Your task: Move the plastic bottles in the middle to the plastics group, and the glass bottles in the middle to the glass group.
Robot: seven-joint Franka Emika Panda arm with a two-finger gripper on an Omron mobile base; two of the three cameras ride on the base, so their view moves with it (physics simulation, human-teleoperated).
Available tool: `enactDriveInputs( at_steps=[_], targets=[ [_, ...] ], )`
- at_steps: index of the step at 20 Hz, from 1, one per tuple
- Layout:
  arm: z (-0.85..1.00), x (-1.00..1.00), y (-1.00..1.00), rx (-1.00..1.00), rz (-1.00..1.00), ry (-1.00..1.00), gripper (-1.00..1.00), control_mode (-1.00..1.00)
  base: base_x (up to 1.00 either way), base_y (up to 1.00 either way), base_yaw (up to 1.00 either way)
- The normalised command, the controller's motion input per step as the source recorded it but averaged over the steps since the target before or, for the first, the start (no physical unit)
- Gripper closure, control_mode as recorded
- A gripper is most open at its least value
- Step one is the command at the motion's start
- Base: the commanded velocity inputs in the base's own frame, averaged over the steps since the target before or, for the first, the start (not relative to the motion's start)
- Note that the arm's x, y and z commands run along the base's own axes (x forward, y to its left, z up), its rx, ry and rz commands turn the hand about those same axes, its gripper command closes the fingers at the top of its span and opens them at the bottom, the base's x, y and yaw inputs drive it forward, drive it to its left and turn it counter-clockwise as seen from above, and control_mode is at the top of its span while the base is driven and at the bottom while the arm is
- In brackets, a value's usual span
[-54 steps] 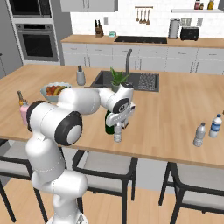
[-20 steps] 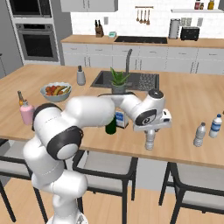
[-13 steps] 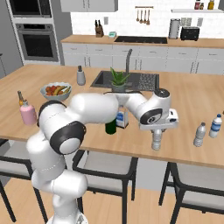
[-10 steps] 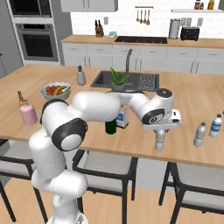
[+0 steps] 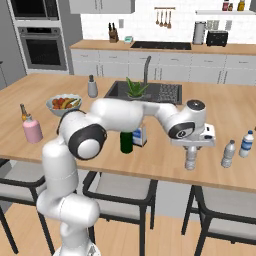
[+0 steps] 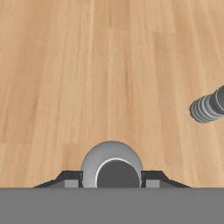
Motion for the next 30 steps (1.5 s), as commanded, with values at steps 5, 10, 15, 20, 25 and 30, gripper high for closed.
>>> enactDriveInputs(
  at_steps=[5,10,15,20,25,30],
  targets=[
    [0.00,0.01,-0.12,0.02,0.00,-0.04,1.00,-1.00,0.00,0.00,0.00],
    [0.00,0.07,-0.05,-0.01,0.00,-0.05,1.00,-1.00,0.00,0.00,0.00],
    [0.00,0.17,-0.03,-0.06,0.00,-0.08,1.00,-1.00,0.00,0.00,0.00],
    [0.10,0.14,-0.01,-0.05,0.00,-0.02,1.00,-1.00,0.00,0.00,0.00],
    [0.08,0.22,-0.09,0.00,-0.02,0.01,1.00,-1.00,0.00,0.00,0.00],
    [0.00,0.14,-0.43,0.03,0.00,0.00,1.00,-1.00,0.00,0.00,0.00]
  ],
)
